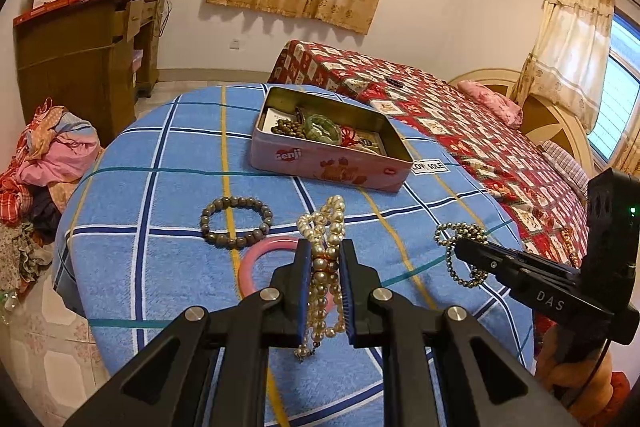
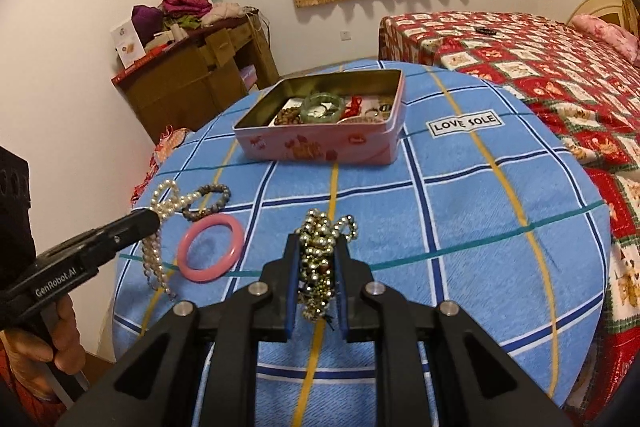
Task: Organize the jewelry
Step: 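Carry the pearls and gold bead chain into the pink tin and open both tools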
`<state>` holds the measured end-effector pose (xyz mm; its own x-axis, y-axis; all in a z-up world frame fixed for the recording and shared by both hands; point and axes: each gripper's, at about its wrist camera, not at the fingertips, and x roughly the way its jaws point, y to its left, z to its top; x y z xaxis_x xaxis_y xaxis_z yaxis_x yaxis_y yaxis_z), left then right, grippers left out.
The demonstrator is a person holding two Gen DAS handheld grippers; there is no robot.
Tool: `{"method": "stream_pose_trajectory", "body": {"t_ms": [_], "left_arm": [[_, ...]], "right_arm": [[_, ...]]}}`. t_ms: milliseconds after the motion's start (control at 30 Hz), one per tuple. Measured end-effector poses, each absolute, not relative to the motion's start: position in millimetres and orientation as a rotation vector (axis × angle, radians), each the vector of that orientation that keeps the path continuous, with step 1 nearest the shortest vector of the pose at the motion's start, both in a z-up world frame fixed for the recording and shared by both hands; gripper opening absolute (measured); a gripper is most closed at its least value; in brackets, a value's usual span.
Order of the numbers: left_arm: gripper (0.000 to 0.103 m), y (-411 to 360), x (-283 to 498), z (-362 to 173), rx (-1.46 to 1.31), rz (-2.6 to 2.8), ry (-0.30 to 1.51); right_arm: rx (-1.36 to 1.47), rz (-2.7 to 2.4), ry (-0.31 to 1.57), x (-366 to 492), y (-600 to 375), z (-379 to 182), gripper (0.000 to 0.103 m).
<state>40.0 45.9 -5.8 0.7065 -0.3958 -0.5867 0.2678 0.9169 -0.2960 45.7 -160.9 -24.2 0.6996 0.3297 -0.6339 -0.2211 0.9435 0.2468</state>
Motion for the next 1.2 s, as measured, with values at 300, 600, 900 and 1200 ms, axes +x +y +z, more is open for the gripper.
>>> {"method": "stream_pose_trajectory", "body": {"t_ms": [300, 600, 900, 1200], "left_arm": [[0.013, 41, 44, -4, -0.198, -0.382, 0.689], [0.013, 25, 59, 1, -0.178, -0.426, 0.676], [0.013, 13, 91, 15, -0.166, -0.452, 0.626], [0.013, 2, 140, 20, -0.159, -0.458, 0.582]], "right_arm": [[0.163, 0.304, 0.713, 47, -167, -16, 0.018], [0.159, 0.302, 0.669, 65, -169, -1, 0.018], [0.15, 0.306, 0.609, 94, -167, 17, 0.018], [0.141, 0.26, 0.538, 149, -164, 28, 0.018]]}}
